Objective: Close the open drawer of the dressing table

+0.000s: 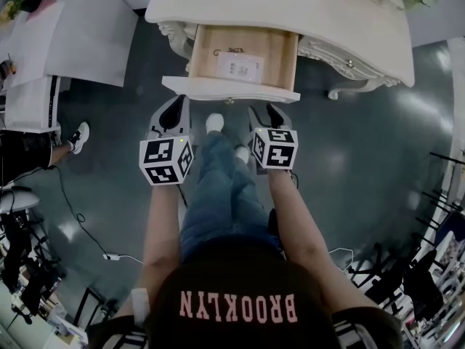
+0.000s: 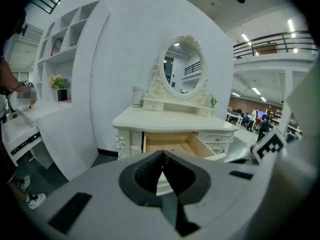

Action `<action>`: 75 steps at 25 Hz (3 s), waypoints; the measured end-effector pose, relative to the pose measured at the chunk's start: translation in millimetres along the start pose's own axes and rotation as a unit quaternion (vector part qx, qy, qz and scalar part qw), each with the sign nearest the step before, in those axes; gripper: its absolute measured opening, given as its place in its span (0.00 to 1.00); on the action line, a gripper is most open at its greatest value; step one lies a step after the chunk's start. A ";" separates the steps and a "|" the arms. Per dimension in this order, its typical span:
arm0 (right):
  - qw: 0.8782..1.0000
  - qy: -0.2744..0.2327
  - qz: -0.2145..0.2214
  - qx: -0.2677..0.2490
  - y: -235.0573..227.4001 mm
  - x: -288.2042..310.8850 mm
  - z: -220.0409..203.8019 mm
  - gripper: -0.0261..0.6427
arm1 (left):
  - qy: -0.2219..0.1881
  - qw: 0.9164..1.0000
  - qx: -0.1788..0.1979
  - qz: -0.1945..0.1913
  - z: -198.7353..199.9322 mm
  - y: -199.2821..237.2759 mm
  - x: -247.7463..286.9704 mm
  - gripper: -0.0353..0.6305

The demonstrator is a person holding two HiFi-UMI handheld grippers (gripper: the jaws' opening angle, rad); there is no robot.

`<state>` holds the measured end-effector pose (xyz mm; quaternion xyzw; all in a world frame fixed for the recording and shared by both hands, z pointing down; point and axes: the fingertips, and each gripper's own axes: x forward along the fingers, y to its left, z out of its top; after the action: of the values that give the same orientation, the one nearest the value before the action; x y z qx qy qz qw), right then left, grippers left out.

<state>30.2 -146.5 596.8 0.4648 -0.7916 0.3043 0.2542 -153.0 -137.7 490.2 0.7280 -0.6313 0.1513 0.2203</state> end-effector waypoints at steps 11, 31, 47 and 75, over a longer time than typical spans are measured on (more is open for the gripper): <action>0.998 0.026 -0.049 0.016 -4.7 28.6 -4.9 0.34 | 0.017 1.000 0.009 -0.009 -3.5 8.8 14.4 0.06; 0.993 0.050 -0.099 0.041 -9.7 55.4 6.4 0.35 | 0.024 1.000 0.006 -0.009 10.4 37.1 37.0 0.06; 0.991 0.060 -0.109 0.044 -19.7 74.0 27.4 0.35 | 0.019 1.000 0.000 -0.022 33.1 45.7 63.9 0.06; 0.990 0.067 -0.123 0.029 -36.3 100.2 59.3 0.36 | 0.017 0.999 0.008 -0.043 64.8 61.5 95.5 0.06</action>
<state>11.5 -261.2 633.7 0.5443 -0.7004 0.3244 0.3287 -202.4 -258.8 490.2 0.7536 -0.5941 0.1594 0.2318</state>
